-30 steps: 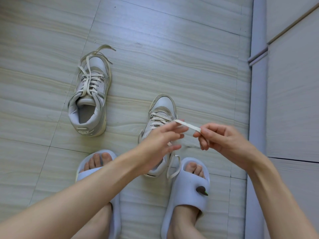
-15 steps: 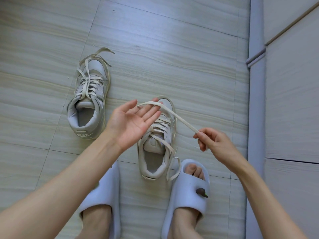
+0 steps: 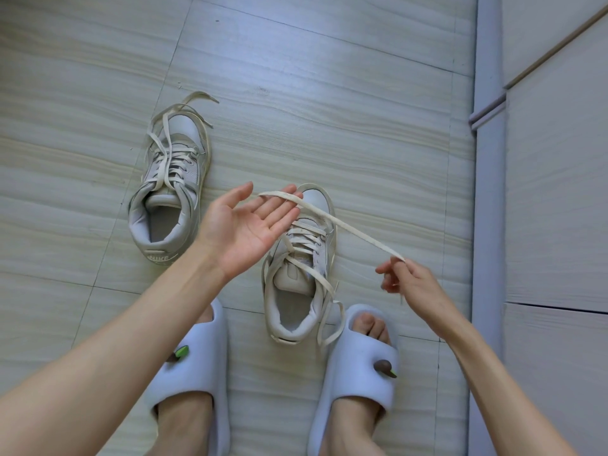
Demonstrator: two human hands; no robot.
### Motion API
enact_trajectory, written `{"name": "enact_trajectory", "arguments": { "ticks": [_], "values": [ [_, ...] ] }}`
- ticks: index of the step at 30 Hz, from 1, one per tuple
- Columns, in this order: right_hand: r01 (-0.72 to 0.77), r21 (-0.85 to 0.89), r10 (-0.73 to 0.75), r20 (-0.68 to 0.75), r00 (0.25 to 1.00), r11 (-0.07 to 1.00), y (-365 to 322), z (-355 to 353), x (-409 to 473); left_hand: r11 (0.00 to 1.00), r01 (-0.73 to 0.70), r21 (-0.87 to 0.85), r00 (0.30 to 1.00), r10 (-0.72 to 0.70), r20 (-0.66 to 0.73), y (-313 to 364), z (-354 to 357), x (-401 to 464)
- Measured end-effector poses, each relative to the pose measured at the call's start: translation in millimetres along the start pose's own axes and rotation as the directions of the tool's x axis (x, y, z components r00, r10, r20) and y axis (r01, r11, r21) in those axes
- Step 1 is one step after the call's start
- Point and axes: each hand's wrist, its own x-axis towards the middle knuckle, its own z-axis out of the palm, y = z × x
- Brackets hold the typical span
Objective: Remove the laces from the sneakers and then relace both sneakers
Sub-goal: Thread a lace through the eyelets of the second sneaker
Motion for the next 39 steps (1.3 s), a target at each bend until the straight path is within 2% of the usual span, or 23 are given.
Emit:
{"name": "enact_trajectory", "arguments": {
  "ticks": [3,5,7,9,11,12,13,15,19,22,29,39],
  "values": [
    [0.040,-0.024,-0.041,-0.033,0.999,0.999,-6.7,4.4,-0.7,0.979,-0.015,0.205,0.997,0.028,-0.065,-1.7,-1.8,5.1],
    [0.085,-0.036,-0.088,-0.089,0.992,0.996,-11.6,9.9,0.6,0.869,-0.026,0.494,0.990,0.089,-0.106,-8.1,-5.8,8.0],
    [0.079,0.074,-0.072,-0.088,0.994,0.994,-16.2,17.5,3.1,0.623,-0.048,0.781,0.978,0.190,-0.091,-17.9,-12.0,8.7],
    [0.030,0.261,-0.024,-0.027,0.999,0.965,-20.9,26.1,5.3,0.281,-0.085,0.956,0.953,0.303,-0.005,-28.7,-19.3,9.6],
    [-0.013,0.330,0.011,0.007,1.000,0.944,-24.8,34.1,8.3,-0.108,-0.131,0.986,0.921,0.354,0.161,-37.9,-23.1,10.1],
    [-0.029,0.340,0.022,0.024,0.999,0.940,-25.6,38.0,9.9,-0.255,-0.155,0.954,0.908,0.345,0.239,-41.4,-24.6,10.6],
    [-0.041,0.352,0.027,0.046,0.999,0.935,-25.8,41.9,11.2,-0.360,-0.169,0.917,0.899,0.325,0.293,-43.8,-26.0,11.7],
    [-0.061,0.376,0.029,0.091,0.995,0.924,-25.1,47.7,13.2,-0.481,-0.154,0.863,0.898,0.297,0.325,-45.5,-28.9,14.7],
    [-0.090,0.374,0.041,0.137,0.990,0.923,-23.2,50.4,14.5,-0.572,-0.116,0.812,0.910,0.267,0.319,-46.8,-30.9,18.0],
    [-0.125,0.465,0.056,0.160,0.985,0.876,-24.2,48.7,14.4,-0.644,-0.084,0.760,0.917,0.248,0.311,-51.5,-30.7,19.9],
    [-0.220,0.614,0.112,0.209,0.972,0.758,-29.5,47.0,16.1,-0.637,-0.101,0.764,0.913,0.246,0.325,-55.2,-32.1,21.7],
    [-0.251,0.573,0.158,0.208,0.965,0.780,-25.6,55.7,17.2,-0.626,-0.091,0.774,0.902,0.277,0.331,-57.5,-35.3,20.6]
  ]
}}
